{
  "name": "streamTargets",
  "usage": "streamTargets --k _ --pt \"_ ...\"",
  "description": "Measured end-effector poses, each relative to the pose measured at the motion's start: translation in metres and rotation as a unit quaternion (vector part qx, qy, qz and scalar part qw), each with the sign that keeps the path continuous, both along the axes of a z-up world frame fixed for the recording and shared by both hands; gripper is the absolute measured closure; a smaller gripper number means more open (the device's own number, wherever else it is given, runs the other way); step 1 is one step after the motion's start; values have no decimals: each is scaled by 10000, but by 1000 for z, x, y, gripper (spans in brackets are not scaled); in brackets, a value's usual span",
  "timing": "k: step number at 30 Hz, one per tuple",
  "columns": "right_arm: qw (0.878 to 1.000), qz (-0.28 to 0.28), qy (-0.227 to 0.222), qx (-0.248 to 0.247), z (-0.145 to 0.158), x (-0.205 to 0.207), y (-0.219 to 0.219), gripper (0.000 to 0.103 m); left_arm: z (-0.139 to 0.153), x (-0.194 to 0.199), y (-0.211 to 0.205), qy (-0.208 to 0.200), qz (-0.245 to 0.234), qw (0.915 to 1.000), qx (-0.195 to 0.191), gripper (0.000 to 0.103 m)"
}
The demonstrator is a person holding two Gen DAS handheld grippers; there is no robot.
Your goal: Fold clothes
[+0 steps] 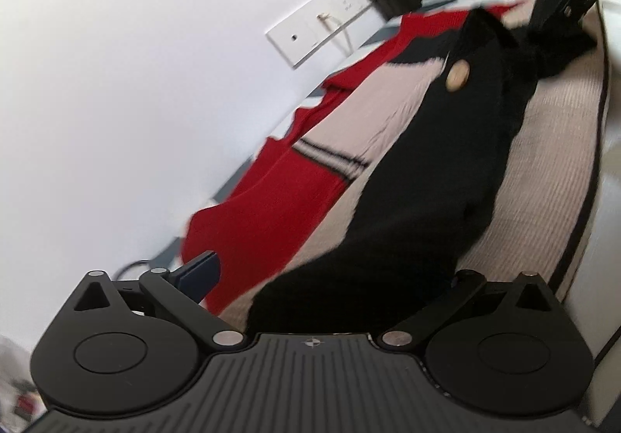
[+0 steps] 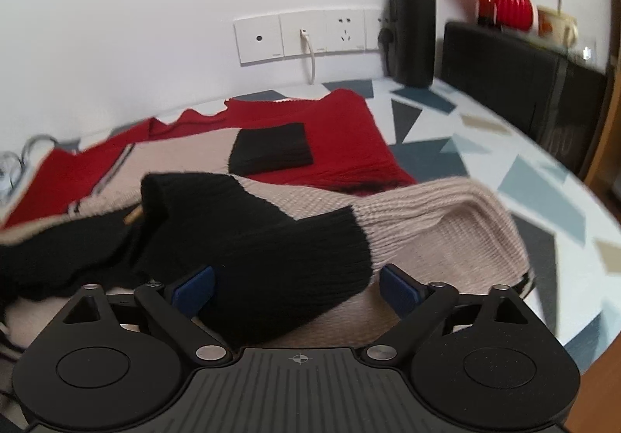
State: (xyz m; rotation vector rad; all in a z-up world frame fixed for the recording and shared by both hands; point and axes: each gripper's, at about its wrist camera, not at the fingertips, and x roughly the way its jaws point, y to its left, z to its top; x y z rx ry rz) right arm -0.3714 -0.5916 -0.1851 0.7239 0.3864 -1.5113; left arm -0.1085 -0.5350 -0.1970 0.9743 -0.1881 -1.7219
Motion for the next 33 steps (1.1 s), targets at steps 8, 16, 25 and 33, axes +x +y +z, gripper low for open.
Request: streamTargets --k 8,16,25,33 --pt "9732 -1193 -1947 261 -5 -53 -20 12 26 12 -11 877 212 9953 359 86" --pt "9502 -1550 -2696 -216 18 -81 -14 90 75 40 -6 2094 347 9766 340 92" --pt "9354 -1666 -2849 -1271 70 -97 -10 90 106 54 1 2622 218 9647 121 92" --pt "9340 -1566 -2896 -1386 76 -83 -55 90 113 68 -70 2775 554 9591 -110 92"
